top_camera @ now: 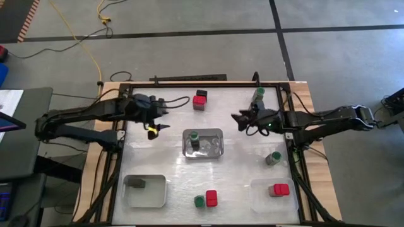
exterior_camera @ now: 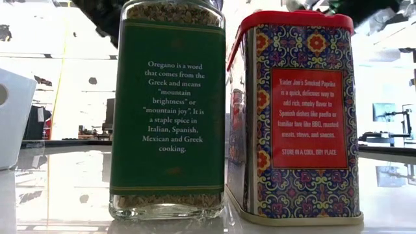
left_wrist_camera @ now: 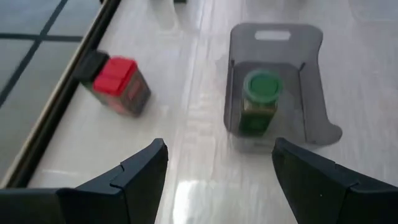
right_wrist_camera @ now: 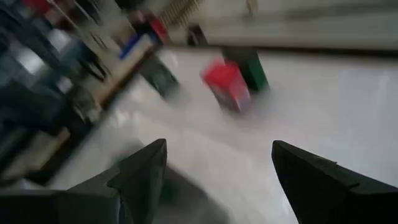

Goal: Sort spices by type
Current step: Put the right black seasoning can into the grey bin

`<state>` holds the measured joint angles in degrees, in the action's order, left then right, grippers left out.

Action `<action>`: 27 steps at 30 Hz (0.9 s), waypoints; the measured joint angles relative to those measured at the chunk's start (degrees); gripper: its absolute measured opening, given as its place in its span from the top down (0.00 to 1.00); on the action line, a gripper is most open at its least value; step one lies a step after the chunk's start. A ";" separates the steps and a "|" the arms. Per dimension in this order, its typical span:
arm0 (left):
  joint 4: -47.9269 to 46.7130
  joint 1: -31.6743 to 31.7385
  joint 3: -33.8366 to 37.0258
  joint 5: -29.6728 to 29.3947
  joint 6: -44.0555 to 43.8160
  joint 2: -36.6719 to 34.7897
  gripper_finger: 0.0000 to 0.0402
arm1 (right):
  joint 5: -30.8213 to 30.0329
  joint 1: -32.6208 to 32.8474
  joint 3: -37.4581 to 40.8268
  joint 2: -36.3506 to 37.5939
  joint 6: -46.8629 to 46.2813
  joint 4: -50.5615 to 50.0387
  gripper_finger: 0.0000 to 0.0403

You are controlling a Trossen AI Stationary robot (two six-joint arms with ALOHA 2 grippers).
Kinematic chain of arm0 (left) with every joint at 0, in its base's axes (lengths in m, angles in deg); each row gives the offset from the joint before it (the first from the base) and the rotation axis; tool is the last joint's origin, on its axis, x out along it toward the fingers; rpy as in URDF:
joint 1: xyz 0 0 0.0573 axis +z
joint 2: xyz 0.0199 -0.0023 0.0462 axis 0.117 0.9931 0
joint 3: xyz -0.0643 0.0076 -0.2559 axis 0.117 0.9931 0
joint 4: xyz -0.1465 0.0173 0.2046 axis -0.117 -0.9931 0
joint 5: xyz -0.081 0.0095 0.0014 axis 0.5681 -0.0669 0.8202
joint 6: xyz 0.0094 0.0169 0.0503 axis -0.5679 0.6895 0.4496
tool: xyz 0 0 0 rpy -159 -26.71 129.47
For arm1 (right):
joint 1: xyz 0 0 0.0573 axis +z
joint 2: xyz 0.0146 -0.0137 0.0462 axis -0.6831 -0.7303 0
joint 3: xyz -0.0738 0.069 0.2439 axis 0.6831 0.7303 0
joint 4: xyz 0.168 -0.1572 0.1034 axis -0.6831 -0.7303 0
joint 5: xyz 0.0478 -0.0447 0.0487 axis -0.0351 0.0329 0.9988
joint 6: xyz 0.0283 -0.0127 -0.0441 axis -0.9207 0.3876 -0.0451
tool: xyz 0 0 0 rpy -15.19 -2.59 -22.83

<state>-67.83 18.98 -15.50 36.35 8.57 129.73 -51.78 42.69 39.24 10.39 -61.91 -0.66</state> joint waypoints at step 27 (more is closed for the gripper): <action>6.70 3.86 13.67 -9.01 -5.33 -9.56 0.31 | 12.38 -18.13 -26.09 -10.12 34.03 -21.99 0.21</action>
<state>-61.12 22.84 -1.83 27.34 3.24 120.18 -39.39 24.56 13.15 0.27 -27.88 -22.66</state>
